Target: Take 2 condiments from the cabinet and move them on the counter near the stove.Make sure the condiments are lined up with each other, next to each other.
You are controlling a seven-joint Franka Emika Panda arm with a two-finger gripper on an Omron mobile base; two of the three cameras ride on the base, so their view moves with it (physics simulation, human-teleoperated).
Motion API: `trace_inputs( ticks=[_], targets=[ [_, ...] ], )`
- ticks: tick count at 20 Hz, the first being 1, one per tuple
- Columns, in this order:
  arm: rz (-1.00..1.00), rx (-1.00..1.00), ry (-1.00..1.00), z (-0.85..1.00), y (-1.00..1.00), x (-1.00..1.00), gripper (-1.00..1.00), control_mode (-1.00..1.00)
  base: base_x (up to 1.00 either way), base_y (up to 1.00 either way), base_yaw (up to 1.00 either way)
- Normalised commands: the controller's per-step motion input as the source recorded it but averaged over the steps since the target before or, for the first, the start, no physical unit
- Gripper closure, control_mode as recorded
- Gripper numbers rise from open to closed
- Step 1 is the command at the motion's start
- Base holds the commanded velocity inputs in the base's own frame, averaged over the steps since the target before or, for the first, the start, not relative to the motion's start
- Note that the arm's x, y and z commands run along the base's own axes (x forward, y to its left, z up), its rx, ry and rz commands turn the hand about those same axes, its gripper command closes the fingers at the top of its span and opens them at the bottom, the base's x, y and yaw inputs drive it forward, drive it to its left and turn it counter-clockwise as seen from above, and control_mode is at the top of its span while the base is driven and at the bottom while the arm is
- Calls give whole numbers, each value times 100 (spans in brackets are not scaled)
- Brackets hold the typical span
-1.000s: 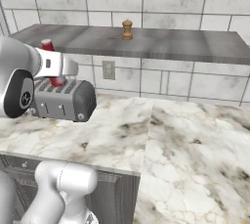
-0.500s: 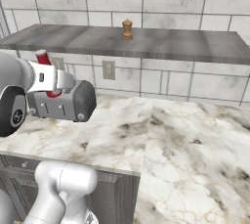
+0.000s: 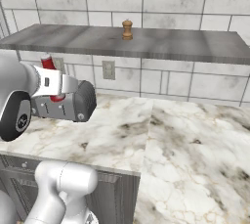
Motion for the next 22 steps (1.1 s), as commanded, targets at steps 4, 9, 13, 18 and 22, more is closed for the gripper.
trace_inputs(
  ticks=[4,9,13,18,22],
  targets=[
    [0,0,4,-1,-1,0,100,-100,0,0,0],
    [0,0,1,0,0,0,100,-100,0,0,0],
    [0,0,0,0,0,0,100,-100,0,0,0],
    [0,0,0,0,0,0,100,100,-33,8,0],
    [0,0,0,0,0,0,100,100,-62,33,2]
  ],
)
